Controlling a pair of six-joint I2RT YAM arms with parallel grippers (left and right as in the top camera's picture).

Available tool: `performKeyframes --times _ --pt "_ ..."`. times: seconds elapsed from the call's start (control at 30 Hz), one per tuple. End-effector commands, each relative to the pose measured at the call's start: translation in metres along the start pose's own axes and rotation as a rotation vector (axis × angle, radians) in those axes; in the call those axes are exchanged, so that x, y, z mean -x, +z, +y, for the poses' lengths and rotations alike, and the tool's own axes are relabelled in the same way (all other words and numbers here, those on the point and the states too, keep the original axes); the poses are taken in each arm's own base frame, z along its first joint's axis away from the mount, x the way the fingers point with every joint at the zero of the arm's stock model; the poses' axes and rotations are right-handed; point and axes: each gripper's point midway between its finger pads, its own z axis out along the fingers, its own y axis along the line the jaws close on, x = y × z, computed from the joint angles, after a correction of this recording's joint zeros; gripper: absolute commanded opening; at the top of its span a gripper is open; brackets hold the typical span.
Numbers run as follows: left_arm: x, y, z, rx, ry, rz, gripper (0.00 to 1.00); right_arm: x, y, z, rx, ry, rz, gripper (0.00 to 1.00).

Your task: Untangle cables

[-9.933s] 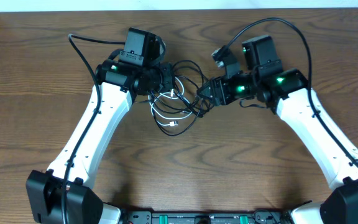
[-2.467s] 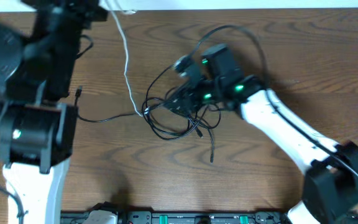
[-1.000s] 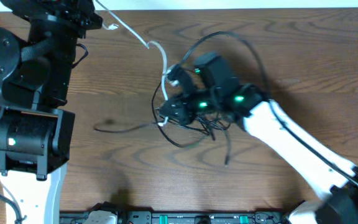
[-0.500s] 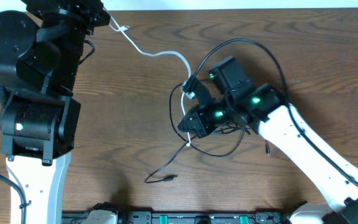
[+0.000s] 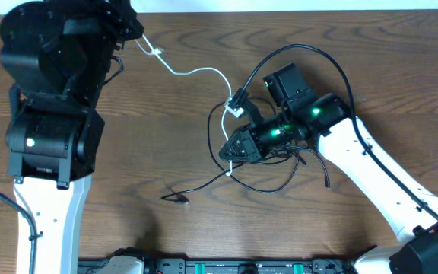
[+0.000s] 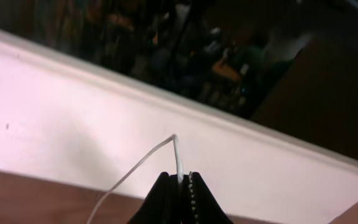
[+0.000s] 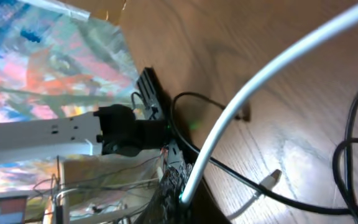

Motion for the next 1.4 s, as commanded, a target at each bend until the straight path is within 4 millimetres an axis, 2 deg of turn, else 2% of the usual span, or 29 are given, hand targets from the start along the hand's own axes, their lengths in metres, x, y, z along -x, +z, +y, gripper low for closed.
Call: performKeyframes --times 0.0,0.07,0.13,0.2,0.3,0.37,0.43,0.5,0.63,0.7,0.8,0.87,0.93,1.0,1.07,1.23,1.37 --pt "-0.007 0.005 0.008 0.032 0.02 0.034 0.07 -0.014 0.019 -0.024 -0.163 0.012 0.067 0.01" --pt "-0.017 0.007 0.012 0.049 0.04 0.07 0.07 -0.02 0.027 -0.048 -0.299 0.06 0.095 0.01" --pt "-0.027 0.008 0.017 0.064 0.071 0.109 0.07 -0.024 0.038 -0.052 -0.303 0.072 0.119 0.01" --pt "-0.037 0.008 0.022 0.081 0.1 0.152 0.07 -0.025 0.049 -0.038 -0.201 0.078 0.139 0.01" --pt "-0.052 0.008 0.03 0.101 0.156 0.214 0.07 -0.025 0.052 -0.011 -0.025 0.044 0.156 0.01" --pt "-0.062 0.009 0.038 0.131 0.173 0.254 0.07 -0.023 0.045 0.011 0.126 0.032 0.153 0.01" --pt "-0.072 0.01 0.046 0.163 0.18 0.293 0.07 -0.016 0.029 0.027 0.276 0.004 0.12 0.01" --pt "-0.08 0.012 0.05 0.171 0.194 0.323 0.07 -0.009 0.017 0.028 0.327 -0.002 0.086 0.01" --pt "-0.097 0.018 0.058 0.192 0.198 0.385 0.07 0.016 -0.023 0.032 0.484 -0.03 -0.035 0.01" --pt "-0.103 0.022 0.061 0.2 0.197 0.405 0.07 0.023 -0.035 0.031 0.518 -0.032 -0.068 0.01" --pt "-0.113 0.026 0.066 0.211 0.197 0.437 0.07 0.039 -0.049 0.017 0.485 0.019 -0.113 0.01" --pt "-0.117 0.028 0.068 0.216 0.196 0.45 0.07 0.053 -0.045 -0.016 0.31 0.12 -0.158 0.01" --pt "-0.119 0.03 0.069 0.218 0.196 0.457 0.07 0.064 -0.042 -0.064 0.045 0.208 -0.232 0.01" --pt "-0.122 0.032 0.07 0.221 0.196 0.463 0.07 0.067 -0.044 -0.111 -0.234 0.309 -0.296 0.01" --pt "-0.124 0.034 0.072 0.223 0.196 0.471 0.07 0.059 -0.03 -0.111 -0.278 0.31 -0.257 0.01" --pt "-0.136 0.037 0.077 0.236 0.195 0.506 0.07 0.001 0.036 -0.09 -0.336 0.27 0.017 0.01" --pt "-0.141 0.035 0.08 0.243 0.195 0.525 0.07 -0.01 0.059 -0.073 -0.292 0.223 0.079 0.01"
